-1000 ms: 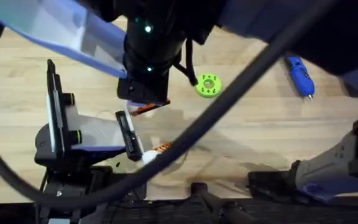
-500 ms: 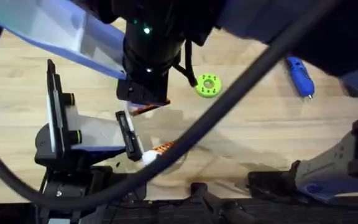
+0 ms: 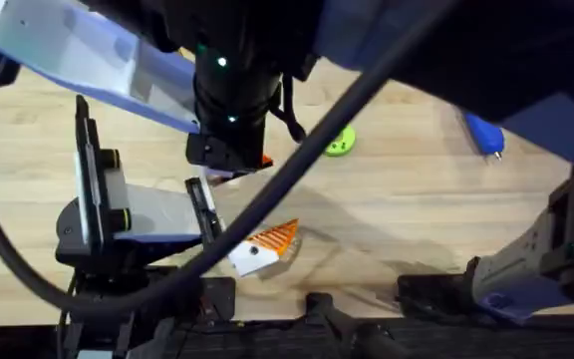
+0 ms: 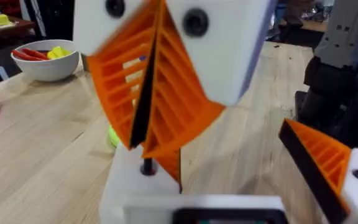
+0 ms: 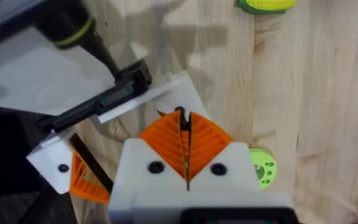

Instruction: Pick up the gripper from the table and insert it into the empty holder that is missing its gripper. Then pick up a screw, insert it into the mounting hole, and use the screwdriver to tighten it. Finally, clean up the table by picking up the vegetable and placing it into the bucket.

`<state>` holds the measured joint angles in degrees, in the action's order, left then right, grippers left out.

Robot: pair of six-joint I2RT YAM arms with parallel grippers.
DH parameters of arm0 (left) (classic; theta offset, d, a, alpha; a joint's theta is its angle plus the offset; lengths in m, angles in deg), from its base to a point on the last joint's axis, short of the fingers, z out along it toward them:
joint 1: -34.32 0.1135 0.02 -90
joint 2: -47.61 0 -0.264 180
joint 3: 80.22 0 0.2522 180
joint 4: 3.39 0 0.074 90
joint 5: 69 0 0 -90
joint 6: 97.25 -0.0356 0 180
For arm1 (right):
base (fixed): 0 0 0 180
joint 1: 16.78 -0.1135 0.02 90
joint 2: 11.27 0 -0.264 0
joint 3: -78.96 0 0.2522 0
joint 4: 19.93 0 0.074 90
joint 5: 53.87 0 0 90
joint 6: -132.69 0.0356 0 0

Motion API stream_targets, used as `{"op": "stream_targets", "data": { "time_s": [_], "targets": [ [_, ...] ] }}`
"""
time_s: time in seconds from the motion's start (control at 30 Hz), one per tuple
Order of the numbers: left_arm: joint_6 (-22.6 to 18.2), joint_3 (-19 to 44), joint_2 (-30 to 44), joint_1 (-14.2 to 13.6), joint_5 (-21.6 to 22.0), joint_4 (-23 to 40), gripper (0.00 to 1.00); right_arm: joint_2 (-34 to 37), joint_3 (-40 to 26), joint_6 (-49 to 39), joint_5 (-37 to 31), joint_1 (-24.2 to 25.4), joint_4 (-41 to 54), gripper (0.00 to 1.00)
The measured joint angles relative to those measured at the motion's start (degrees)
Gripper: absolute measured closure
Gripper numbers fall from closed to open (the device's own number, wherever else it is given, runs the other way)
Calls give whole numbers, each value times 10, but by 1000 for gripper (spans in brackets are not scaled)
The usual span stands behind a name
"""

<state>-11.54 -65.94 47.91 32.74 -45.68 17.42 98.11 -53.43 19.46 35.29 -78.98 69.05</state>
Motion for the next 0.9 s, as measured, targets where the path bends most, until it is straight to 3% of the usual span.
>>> {"op": "stream_targets", "data": {
  "time_s": [0.9],
  "targets": [
    [4, 0, 1, 0, 0, 0, 15, 20, -4, 0, -5, -7, -2, 996]
  ]
}}
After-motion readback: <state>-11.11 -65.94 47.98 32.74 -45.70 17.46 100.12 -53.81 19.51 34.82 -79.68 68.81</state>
